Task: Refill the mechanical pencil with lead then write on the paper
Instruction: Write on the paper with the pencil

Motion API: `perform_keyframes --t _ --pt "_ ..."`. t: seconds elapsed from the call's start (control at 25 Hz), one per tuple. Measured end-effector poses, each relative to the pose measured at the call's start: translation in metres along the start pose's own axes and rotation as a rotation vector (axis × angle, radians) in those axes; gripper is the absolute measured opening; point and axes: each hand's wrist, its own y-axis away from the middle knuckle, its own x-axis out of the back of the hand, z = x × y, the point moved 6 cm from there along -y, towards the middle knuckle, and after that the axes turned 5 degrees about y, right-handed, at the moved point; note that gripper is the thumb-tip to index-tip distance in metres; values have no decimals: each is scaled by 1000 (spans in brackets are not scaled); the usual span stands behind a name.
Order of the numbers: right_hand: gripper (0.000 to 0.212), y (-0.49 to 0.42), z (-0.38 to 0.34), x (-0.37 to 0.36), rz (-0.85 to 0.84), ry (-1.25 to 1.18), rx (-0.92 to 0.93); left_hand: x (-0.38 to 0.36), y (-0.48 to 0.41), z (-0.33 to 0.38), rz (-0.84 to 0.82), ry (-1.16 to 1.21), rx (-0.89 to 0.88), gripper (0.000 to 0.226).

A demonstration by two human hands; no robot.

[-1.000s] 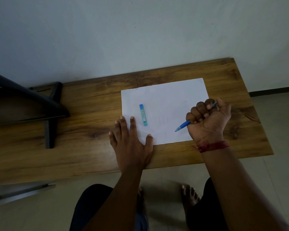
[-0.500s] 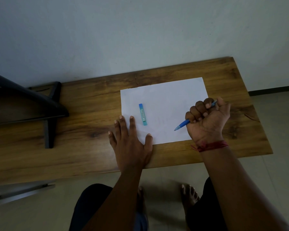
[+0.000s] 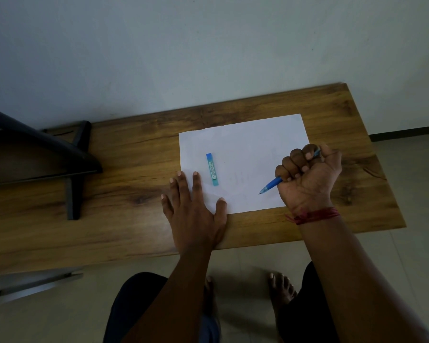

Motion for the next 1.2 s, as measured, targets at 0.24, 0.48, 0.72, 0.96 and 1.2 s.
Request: perform_keyframes --t 0.24,0.48,0.72,0.96,1.2 --pt "42 -1 2 1 -20 -5 -7 0 -1 1 3 1 3 83" --pt "38 -3 2 2 -8 -12 -17 0 -1 1 10 -1 3 83" --pt "41 -3 5 0 -11 -35 -21 -2 -1 0 15 1 0 82" --pt "43 -2 4 -2 -23 -47 -11 -1 -1 1 10 2 3 83" --pt "46 -4 9 -5 -9 -40 -1 -2 -2 2 5 -1 2 84"
